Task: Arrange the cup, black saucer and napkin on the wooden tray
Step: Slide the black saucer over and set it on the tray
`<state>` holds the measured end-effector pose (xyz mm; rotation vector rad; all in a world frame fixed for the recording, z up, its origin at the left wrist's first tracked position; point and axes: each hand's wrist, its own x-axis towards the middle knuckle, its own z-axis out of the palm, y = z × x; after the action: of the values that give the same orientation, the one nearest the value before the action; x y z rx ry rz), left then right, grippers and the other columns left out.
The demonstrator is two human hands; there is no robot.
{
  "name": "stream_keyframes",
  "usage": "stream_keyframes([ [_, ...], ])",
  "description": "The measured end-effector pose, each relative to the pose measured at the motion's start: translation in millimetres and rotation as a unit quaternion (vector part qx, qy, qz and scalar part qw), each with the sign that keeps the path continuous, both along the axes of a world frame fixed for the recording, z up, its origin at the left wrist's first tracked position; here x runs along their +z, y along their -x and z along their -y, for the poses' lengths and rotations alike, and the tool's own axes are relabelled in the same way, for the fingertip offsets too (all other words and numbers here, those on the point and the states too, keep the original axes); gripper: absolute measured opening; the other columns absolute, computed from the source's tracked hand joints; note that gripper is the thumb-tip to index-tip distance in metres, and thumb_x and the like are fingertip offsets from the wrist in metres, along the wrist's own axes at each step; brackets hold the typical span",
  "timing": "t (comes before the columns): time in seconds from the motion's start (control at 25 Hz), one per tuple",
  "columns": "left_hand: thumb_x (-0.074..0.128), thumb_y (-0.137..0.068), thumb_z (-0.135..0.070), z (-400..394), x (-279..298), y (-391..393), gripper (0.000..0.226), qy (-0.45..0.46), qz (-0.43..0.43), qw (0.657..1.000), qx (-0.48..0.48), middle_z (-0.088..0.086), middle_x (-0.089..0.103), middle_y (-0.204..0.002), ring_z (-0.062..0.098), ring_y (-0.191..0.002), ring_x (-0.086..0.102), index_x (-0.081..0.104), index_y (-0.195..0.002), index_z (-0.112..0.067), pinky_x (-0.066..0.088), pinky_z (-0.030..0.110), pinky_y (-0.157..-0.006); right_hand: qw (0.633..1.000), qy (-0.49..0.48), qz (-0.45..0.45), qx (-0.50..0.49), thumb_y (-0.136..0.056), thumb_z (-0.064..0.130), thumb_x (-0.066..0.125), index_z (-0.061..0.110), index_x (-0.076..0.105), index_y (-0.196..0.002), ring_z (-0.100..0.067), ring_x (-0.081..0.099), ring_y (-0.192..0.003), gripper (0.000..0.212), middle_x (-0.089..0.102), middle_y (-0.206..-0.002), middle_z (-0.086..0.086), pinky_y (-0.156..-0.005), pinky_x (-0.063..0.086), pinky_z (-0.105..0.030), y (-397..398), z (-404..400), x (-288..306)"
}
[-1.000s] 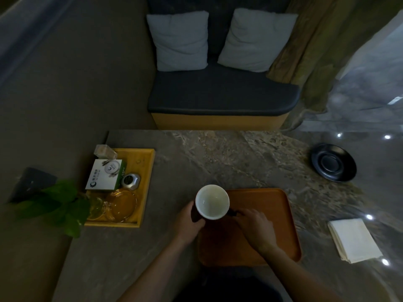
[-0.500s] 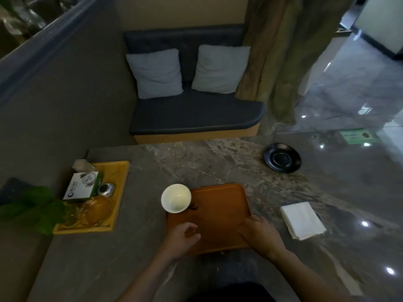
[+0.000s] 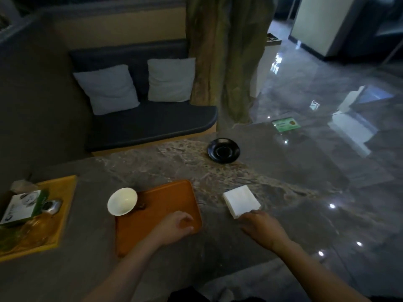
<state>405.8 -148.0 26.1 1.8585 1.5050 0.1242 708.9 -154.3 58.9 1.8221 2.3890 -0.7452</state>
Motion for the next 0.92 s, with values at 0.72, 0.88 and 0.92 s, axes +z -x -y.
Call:
stream_keyframes([
  [0.72, 0.068, -0.087, -0.036, -146.0, -14.0, -19.6, 0.024, -0.013, -0.003, 1.000, -0.025, -0.007, 0.062, -0.106, 0.006, -0.098, 0.058, 0.065, -0.109, -0.029, 0.051, 0.036, -0.089, 0.996, 0.025, 0.020, -0.086, -0.089, 0.044, 0.056, 0.034, 0.066, -0.109, -0.016, 0.061, -0.100, 0.025, 0.067, -0.114, 0.005, -0.082, 0.052, -0.036, -62.8, -118.5, -32.7],
  [0.88, 0.067, -0.087, -0.040, -196.8, -22.6, -14.9, 0.029, 0.008, -0.026, 0.999, -0.028, -0.004, 0.061, -0.108, 0.010, -0.099, 0.057, 0.064, -0.112, -0.025, 0.050, 0.034, -0.089, 0.995, 0.035, 0.022, -0.091, -0.088, 0.038, 0.058, 0.034, 0.066, -0.112, -0.020, 0.062, -0.104, 0.026, 0.068, -0.117, 0.004, -0.083, 0.053, -0.035, -57.3, -165.9, -39.3],
  [0.92, 0.067, -0.087, -0.041, -210.2, -26.2, -12.7, 0.031, 0.012, -0.033, 0.999, -0.029, -0.004, 0.060, -0.112, 0.011, -0.102, 0.056, 0.063, -0.113, -0.025, 0.048, 0.032, -0.090, 0.995, 0.035, 0.032, -0.084, -0.089, 0.038, 0.058, 0.034, 0.065, -0.115, -0.022, 0.061, -0.107, 0.027, 0.068, -0.119, 0.003, -0.084, 0.052, -0.035, -55.6, -178.6, -42.6],
])
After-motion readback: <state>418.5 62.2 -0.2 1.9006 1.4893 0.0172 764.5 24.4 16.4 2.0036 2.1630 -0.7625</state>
